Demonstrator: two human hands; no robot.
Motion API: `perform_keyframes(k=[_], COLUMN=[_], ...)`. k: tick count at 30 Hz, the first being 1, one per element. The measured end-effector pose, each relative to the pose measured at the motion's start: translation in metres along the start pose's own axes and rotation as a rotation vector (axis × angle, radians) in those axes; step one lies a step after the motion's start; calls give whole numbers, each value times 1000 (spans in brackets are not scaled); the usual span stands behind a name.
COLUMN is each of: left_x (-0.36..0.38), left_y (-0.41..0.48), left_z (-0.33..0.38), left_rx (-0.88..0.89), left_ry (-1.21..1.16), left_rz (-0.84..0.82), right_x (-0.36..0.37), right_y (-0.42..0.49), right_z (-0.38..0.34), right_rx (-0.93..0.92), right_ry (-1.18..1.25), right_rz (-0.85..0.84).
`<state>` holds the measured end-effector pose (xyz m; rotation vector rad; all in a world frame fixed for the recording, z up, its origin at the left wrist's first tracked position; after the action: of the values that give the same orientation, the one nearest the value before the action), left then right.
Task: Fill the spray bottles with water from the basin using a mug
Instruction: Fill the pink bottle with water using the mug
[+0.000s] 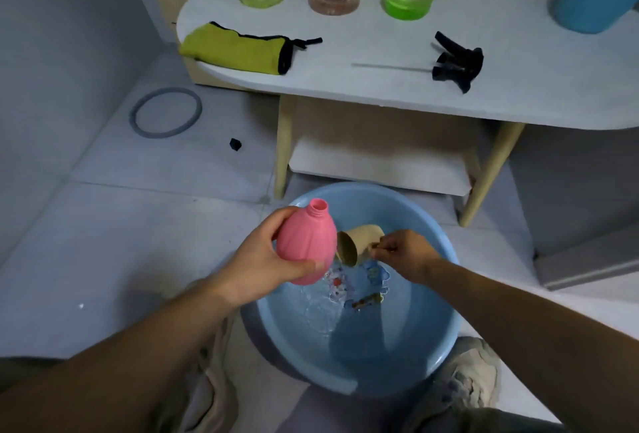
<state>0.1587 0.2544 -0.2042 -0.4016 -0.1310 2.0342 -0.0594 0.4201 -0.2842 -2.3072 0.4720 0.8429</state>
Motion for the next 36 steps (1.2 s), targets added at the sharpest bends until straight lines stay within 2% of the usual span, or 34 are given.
perform_keyframes(k=[5,9,14,23,32,36], left_x=[3,6,9,9,9,7], left_y=[7,11,15,18,16,18], left_z=[-18,-26,-31,-35,-33,-32], left_rx=[-51,-59,-66,-85,-90,-92], left_ry=[10,31,28,34,27,42], left_rz=[5,-1,-4,-8,0,5], right_x=[15,33,42,47,59,63], right_y=[17,25,28,29,17,13], right_z=[17,34,40,45,46,38], right_rx=[-171,-147,-73,-60,-76,-84], right_ry=[-125,-167,-158,-135,-217,-63], right_rz=[-52,-85,-33,-30,-76,-55])
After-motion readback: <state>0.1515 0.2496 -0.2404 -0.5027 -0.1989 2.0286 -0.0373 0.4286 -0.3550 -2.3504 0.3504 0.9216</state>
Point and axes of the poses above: each hand's wrist, its own y-axis towards the middle knuckle, its own x-axis out of the palm, z = x × y, the point moved 5 cm from there along y, towards the middle knuckle, and after that the axes turned 3 degrees about -z, right-handed, at the moved point
